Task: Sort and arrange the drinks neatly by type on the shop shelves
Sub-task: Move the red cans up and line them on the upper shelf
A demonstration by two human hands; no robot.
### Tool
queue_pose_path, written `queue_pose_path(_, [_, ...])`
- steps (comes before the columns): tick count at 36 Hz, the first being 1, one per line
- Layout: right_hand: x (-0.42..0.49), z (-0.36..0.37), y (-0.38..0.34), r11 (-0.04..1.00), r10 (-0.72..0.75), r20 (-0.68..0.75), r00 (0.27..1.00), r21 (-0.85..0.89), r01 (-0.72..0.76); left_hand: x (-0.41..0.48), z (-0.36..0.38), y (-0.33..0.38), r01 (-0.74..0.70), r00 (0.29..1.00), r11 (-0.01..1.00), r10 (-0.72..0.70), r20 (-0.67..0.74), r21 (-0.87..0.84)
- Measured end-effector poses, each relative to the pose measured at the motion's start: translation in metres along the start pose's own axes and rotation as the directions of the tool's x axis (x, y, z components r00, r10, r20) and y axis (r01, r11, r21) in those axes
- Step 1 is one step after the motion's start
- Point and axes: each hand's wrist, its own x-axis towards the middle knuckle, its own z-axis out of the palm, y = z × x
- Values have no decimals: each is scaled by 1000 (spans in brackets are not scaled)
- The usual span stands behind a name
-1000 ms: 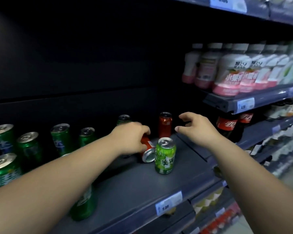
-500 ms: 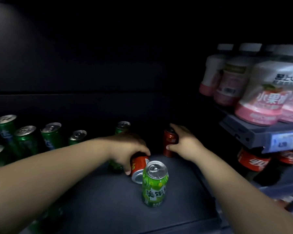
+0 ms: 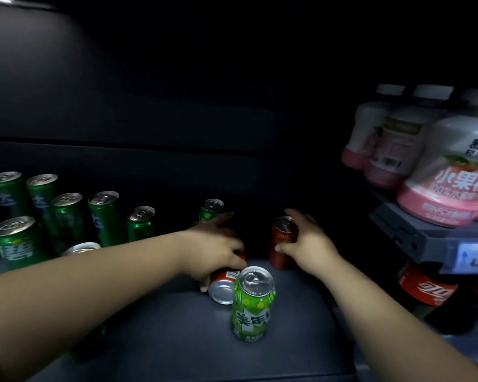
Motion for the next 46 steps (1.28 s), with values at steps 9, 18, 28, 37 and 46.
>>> queue_pose_path(9, [-21, -6, -12, 997, -48, 24, 999, 64, 46, -27, 13, 1, -73, 986, 994, 85, -147, 87])
queue_pose_path(18, [-28, -30, -42, 982, -118, -65, 991, 139, 126, -70, 9, 2, -6, 950, 991, -37, -311, -134])
queue_pose_path(28, [-75, -72, -126, 921, -225, -186, 956, 279, 271, -141, -43, 5, 54, 734, 756, -473, -487, -653])
queue_pose_path(37, [-149, -78, -212, 864, -299, -257, 919, 336, 375, -228, -85, 16, -111, 596, 392, -709, -377, -913])
queue_pose_path(46, [-210, -79, -293, 827, -340, -318, 885, 347, 443, -316, -114, 37, -322, 569, 292, -700, -431, -901])
